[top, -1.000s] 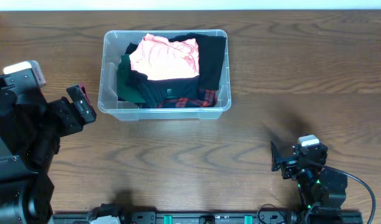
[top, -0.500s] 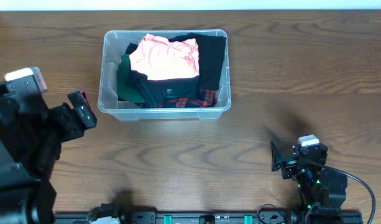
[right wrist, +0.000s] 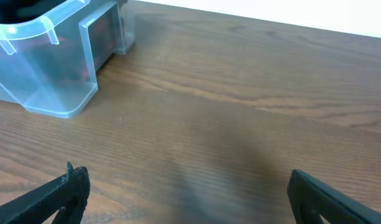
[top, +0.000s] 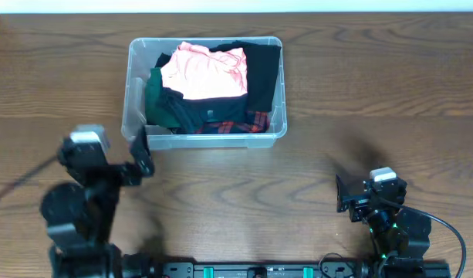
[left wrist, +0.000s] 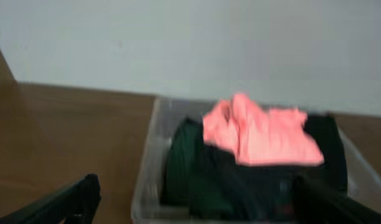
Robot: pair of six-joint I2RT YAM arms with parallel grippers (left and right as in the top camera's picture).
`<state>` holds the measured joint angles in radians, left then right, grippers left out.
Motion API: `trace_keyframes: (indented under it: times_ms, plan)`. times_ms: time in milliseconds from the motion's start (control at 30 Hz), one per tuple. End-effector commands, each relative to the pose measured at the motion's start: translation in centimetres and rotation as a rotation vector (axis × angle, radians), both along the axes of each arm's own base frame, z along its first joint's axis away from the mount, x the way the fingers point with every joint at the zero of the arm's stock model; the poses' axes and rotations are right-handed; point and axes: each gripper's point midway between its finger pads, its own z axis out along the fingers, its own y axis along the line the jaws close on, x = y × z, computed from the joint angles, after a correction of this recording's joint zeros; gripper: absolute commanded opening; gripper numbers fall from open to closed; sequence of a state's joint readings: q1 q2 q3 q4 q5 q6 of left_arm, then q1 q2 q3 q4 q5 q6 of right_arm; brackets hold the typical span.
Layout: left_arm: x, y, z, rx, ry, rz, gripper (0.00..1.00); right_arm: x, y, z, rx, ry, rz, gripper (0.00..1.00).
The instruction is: Pack container
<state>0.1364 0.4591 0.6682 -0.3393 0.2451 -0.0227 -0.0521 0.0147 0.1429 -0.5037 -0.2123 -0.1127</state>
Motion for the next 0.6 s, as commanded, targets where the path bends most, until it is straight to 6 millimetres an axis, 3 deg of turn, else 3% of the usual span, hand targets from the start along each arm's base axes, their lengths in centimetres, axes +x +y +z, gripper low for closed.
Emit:
trace_keyframes:
  times_ms: [0,300,567]
  plan:
    - [-1.2,-0.8,-0.9,0.003,-0.055,-0.036,0.98,0.0,0.0,0.0,0.016,-0.003,-0.003,0.99]
    - [-2.9,-1.4,-4.6,0.006,-0.099,-0.054,0.98,0.0,0.0,0.0,0.016,-0.003,-0.003,0.99]
    - [-2.4,-2.2,-7.6,0.005,-0.103,-0.091,0.98,0.0,0.0,0.0,0.016,-0.003,-0.003,0.99]
